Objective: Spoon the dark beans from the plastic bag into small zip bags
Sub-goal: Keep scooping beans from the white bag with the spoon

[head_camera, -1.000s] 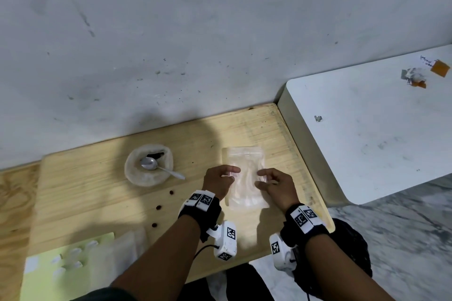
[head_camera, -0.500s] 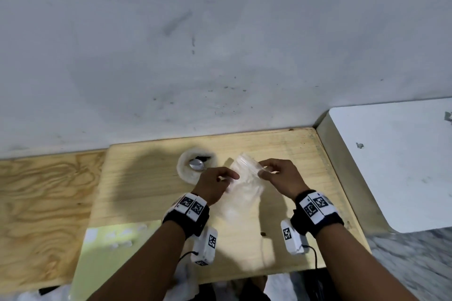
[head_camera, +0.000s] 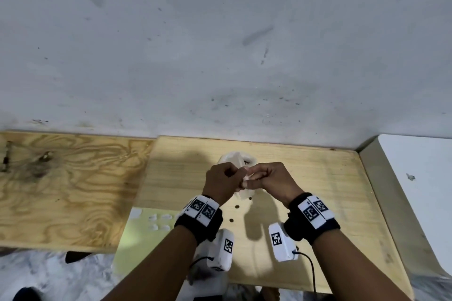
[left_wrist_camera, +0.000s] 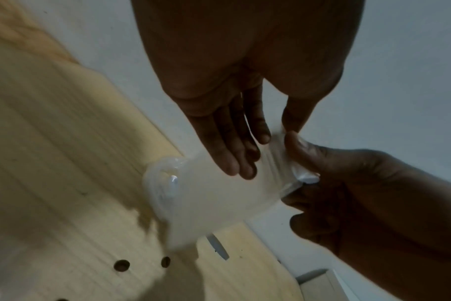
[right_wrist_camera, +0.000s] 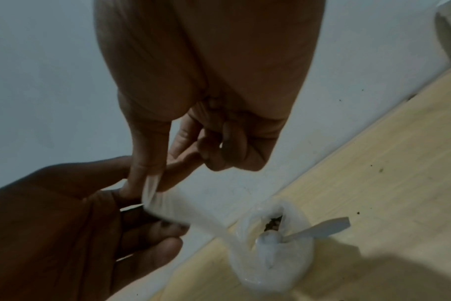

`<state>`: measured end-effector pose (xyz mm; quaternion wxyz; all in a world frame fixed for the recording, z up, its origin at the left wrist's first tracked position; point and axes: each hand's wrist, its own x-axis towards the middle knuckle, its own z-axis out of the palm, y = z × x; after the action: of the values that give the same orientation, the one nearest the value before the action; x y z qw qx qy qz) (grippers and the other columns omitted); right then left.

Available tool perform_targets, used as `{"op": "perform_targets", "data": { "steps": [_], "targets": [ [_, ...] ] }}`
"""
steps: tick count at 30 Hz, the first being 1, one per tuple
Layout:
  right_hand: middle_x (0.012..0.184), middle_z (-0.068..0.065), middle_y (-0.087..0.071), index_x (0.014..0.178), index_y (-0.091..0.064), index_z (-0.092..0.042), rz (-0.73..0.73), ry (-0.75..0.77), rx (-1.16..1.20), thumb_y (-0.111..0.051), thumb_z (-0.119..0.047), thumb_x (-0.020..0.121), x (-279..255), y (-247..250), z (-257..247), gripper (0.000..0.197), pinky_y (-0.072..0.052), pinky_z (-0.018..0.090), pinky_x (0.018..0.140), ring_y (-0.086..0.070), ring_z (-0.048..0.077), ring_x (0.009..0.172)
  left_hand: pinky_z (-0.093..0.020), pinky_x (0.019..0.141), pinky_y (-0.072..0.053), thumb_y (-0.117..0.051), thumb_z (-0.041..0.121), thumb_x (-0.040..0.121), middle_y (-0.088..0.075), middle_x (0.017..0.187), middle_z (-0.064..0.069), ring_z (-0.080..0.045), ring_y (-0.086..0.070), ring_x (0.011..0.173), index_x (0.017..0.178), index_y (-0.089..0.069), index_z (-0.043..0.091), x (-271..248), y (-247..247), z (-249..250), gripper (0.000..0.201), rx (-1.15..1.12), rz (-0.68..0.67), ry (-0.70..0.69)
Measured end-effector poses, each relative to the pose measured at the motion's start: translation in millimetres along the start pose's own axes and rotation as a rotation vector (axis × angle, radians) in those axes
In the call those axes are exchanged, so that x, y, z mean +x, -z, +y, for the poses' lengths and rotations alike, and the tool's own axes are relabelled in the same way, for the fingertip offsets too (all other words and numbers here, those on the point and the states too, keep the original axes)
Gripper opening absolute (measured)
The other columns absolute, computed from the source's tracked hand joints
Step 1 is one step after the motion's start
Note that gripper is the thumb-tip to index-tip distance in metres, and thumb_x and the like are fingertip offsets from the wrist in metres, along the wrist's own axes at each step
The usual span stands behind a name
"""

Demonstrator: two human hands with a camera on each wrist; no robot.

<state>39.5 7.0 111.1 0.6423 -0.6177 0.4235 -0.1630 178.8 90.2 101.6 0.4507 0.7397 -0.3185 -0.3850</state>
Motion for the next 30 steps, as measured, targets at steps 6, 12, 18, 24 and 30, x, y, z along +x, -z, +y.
{"op": "perform_targets", "data": {
  "steps": [6,12,18,24,30],
  "targets": [
    [0.07,-0.006,-0.068,0.083,-0.075,-0.011,0.047,-0.029,-0.102,-0.074,-0.012,0.086,9,-2,-2,0.004,-0.037,0.014,0.05,-0.053,-0.002,0.054,-0.044,0.073,-0.06,-0.056,0.004,0.086,-0.072,0.074,-0.022,-0.035,-0.073,0.071,0.072,-0.062,-0.005,11,7,-5,0.018,-0.183,-0.06,0.083],
    [0.061,-0.014,-0.068,0.081,-0.074,-0.003,0.045,0.085,-0.215,-0.08,-0.012,0.081,10,-3,-3,0.011,-0.037,0.008,0.051,-0.051,-0.003,0.044,-0.045,0.075,-0.062,-0.061,0.006,0.088,-0.073,0.073,-0.019,-0.034,-0.074,0.074,0.067,-0.066,0.004,15,7,-4,0.022,-0.18,-0.095,0.072],
    [0.062,-0.011,-0.067,0.072,-0.07,-0.012,0.037,-0.05,-0.167,-0.075,-0.008,0.084,13,1,-5,0.014,-0.037,0.015,0.048,-0.049,-0.003,0.047,-0.049,0.075,-0.061,-0.058,0.008,0.083,-0.074,0.071,-0.019,-0.029,-0.075,0.071,0.05,-0.068,0.02,17,3,-3,0.036,-0.115,-0.094,0.063],
    [0.081,0.006,-0.075,0.076,-0.07,-0.01,0.079,0.055,-0.308,-0.072,-0.014,0.08,17,-5,-1,0.007,-0.051,0.03,0.064,-0.066,0.008,0.064,-0.05,0.063,-0.061,-0.052,0.006,0.089,-0.071,0.067,-0.019,-0.03,-0.073,0.06,0.072,-0.061,-0.013,18,1,0,0.026,0.01,-0.093,0.005],
    [0.072,-0.014,-0.072,0.069,-0.059,-0.021,0.285,0.096,-0.472,-0.061,-0.015,0.081,20,-5,7,0.014,-0.057,0.038,0.073,-0.069,0.007,0.077,-0.044,0.051,-0.052,-0.055,0.021,0.079,-0.06,0.055,-0.027,-0.017,-0.063,0.039,0.05,-0.043,0.001,19,5,-4,0.037,0.261,-0.067,-0.118]
  ]
}}
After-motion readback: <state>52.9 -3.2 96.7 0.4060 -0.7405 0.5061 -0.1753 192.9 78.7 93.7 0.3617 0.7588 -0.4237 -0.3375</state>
